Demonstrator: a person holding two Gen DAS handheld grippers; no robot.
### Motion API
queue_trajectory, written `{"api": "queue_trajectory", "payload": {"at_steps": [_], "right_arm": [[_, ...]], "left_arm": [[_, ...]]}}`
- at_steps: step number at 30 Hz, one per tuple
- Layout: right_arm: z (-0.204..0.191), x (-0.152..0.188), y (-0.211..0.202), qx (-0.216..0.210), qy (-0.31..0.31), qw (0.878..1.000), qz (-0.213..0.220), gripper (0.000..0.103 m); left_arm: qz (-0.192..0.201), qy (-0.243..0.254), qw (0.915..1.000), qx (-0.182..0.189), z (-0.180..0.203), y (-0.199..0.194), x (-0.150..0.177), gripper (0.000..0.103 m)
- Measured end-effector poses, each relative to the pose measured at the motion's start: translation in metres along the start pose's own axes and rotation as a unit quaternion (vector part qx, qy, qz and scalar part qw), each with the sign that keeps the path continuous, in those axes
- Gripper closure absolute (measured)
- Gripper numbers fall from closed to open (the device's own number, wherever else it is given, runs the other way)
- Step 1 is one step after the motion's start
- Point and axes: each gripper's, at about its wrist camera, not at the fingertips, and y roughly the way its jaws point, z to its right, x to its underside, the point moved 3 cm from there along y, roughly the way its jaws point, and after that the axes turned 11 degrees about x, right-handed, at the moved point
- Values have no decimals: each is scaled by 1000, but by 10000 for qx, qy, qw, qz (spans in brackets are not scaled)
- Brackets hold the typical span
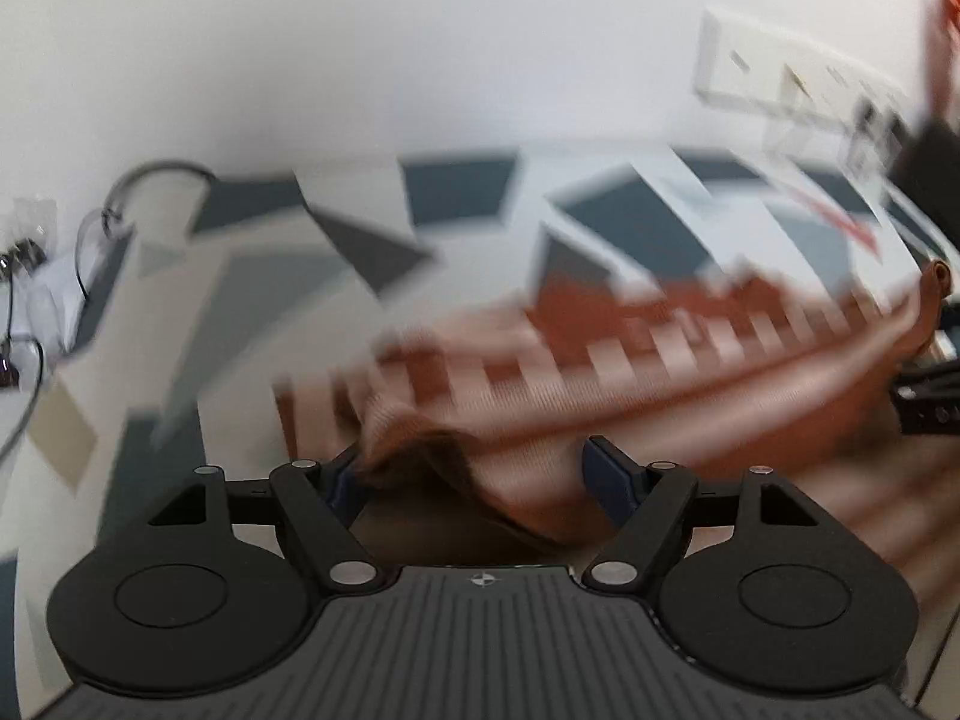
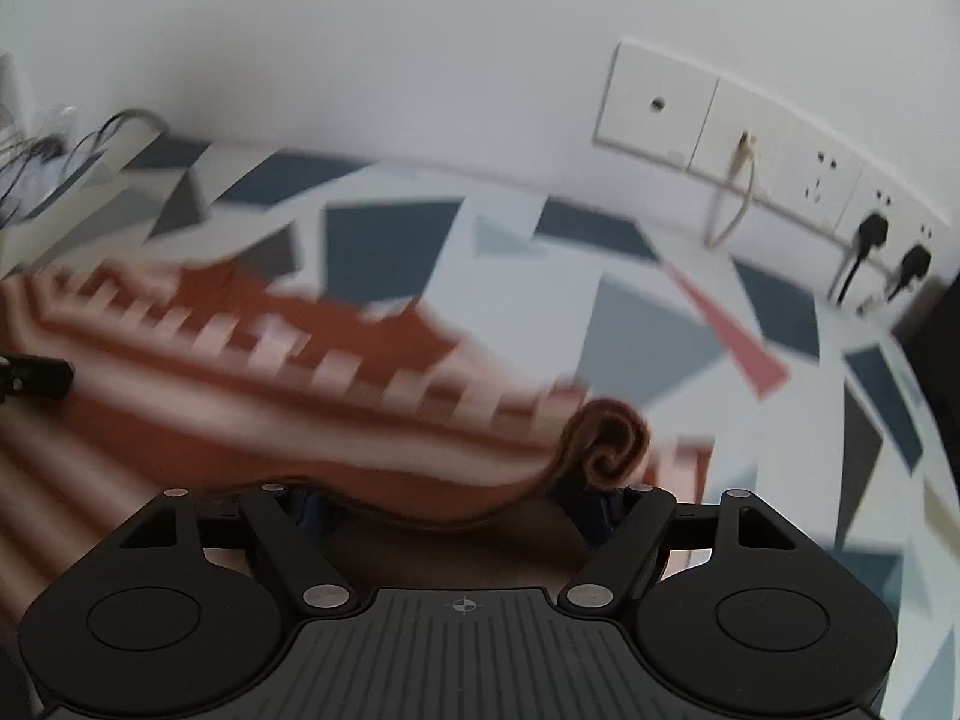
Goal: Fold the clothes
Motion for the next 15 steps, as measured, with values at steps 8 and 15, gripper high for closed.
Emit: {"api": "queue_trajectory", "payload": {"at_steps": [8, 15], "right_arm": [[67, -33, 15, -10, 2360, 9713, 301, 26], [94, 29, -18, -777, 2628, 9617, 51, 1]], "left_arm": [[1011, -913, 9901, -345, -50, -25, -49, 12], [-374, -933, 9945, 290, -57, -27, 17, 9]]}}
